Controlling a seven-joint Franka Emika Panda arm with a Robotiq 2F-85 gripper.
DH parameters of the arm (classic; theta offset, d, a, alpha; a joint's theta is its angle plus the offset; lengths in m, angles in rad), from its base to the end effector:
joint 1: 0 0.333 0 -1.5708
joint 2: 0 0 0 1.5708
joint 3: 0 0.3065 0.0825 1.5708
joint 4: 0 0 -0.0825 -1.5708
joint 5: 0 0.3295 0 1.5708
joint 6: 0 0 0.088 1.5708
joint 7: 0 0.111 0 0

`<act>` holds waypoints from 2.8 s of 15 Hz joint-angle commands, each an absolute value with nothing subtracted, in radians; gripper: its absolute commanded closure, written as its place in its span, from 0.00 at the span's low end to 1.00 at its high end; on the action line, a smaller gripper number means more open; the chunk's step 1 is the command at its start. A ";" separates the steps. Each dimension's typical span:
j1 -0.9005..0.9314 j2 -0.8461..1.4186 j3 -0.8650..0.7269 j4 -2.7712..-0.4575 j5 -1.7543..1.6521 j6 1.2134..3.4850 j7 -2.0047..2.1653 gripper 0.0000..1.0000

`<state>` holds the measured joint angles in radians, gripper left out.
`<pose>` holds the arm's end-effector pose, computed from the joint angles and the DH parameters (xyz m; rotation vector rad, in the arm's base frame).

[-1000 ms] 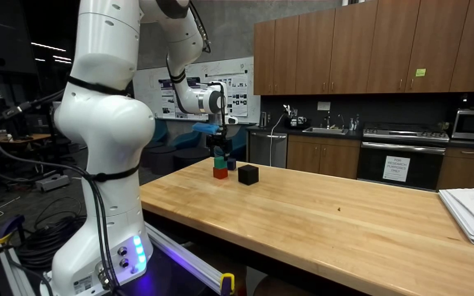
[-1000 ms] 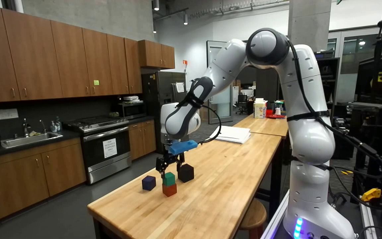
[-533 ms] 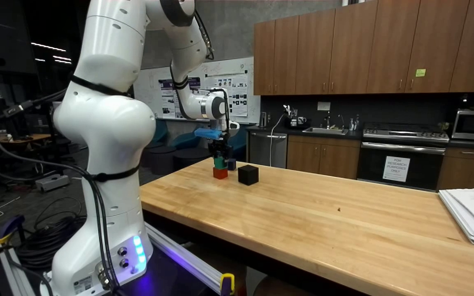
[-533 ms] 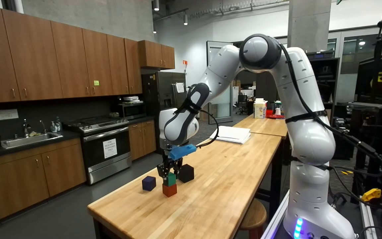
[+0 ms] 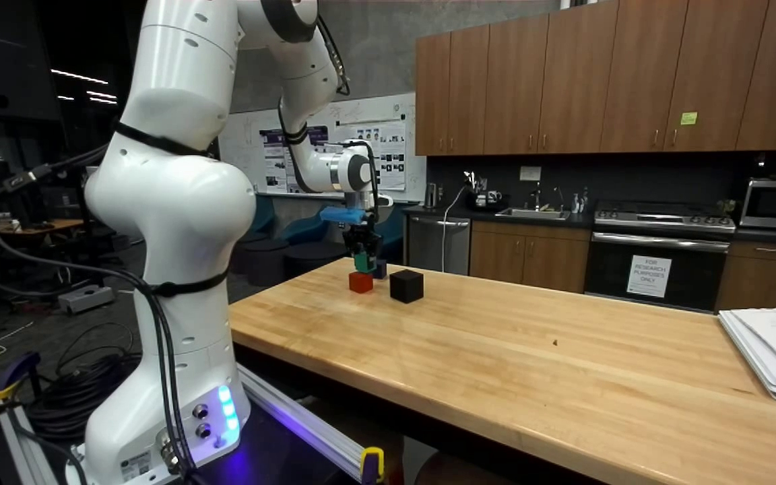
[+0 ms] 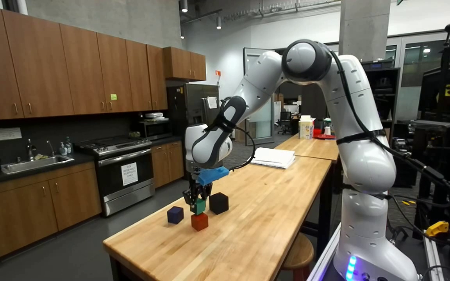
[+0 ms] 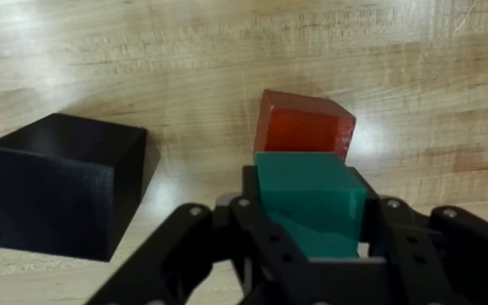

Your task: Pick up the green cube and put it on the black cube

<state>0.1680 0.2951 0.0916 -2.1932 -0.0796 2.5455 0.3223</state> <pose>0.5104 0.1356 0.2856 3.1378 -0.0045 0.0980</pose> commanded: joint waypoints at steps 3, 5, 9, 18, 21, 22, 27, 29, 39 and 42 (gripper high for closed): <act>0.171 0.275 0.031 -2.142 -0.118 2.522 0.340 0.76; 0.162 0.280 0.011 -2.118 -0.120 2.519 0.337 0.76; 0.144 0.300 -0.035 -2.069 -0.140 2.520 0.338 0.76; 0.109 0.299 -0.058 -2.058 -0.128 2.400 0.333 0.76; 0.100 0.294 -0.050 -2.072 -0.110 2.381 0.315 0.76; 0.098 0.292 -0.049 -2.080 -0.108 2.385 0.310 0.76; 0.077 0.289 -0.046 -2.108 -0.093 2.401 0.270 0.76; 0.067 0.290 -0.043 -2.120 -0.085 2.410 0.250 0.76; 0.045 0.278 -0.020 -2.166 -0.006 2.422 0.169 0.76; 0.049 0.275 -0.020 -2.173 -0.009 2.425 0.166 0.74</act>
<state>0.0584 0.2973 -0.0327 -2.1357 -0.0185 2.4115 0.1865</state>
